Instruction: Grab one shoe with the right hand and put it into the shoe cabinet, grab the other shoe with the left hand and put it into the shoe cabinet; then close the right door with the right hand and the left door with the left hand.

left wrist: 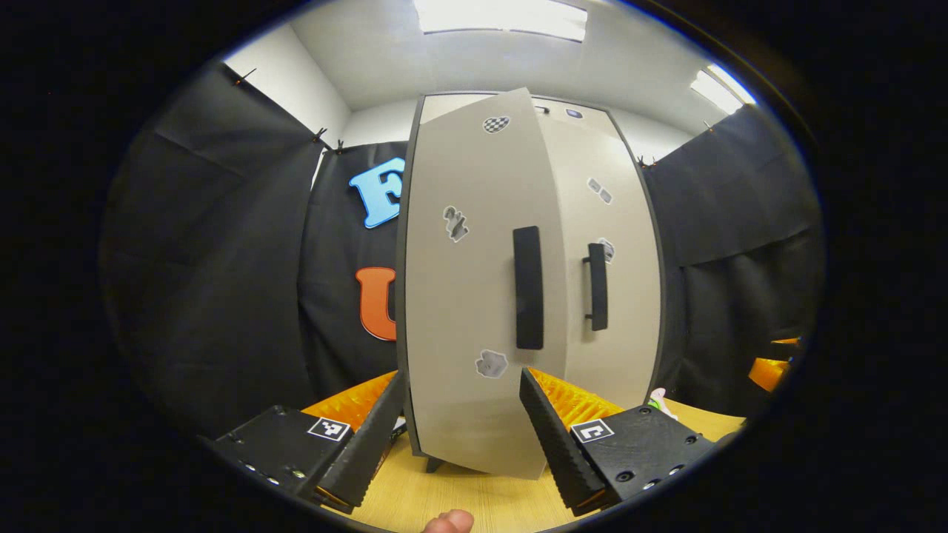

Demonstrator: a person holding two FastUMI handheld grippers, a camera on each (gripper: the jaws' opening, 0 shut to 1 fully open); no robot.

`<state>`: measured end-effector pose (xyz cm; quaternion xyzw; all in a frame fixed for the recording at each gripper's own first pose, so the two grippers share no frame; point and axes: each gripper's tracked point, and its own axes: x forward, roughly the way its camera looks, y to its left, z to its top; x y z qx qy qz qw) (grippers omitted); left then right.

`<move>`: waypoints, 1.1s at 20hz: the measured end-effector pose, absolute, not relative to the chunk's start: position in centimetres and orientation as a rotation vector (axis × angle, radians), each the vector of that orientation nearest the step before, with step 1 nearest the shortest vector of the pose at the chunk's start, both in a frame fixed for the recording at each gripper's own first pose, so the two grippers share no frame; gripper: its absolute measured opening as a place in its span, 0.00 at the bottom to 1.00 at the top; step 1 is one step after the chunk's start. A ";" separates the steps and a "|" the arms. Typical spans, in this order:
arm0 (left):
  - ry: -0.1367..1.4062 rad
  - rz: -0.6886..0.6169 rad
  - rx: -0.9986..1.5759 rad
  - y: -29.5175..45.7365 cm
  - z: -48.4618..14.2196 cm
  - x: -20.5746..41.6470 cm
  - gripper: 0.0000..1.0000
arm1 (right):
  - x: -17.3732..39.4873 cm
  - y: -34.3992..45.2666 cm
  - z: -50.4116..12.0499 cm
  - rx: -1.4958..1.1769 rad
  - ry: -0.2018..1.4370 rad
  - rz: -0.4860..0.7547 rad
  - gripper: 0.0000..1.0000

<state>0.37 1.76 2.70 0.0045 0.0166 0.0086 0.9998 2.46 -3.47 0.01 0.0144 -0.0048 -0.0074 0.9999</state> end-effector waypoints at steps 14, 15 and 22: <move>0.124 -0.046 -0.063 -3.1 -2.8 -6.0 0.93 | -0.9 -2.2 -2.4 0.024 0.016 0.040 0.99; 0.129 -0.039 -0.059 -2.9 -3.0 -6.1 0.93 | -0.9 -2.5 -2.5 0.015 0.018 0.032 0.99; 0.120 -0.023 -0.056 -2.4 -2.8 -6.1 0.93 | -1.1 -2.9 -1.6 0.013 -0.004 0.030 0.98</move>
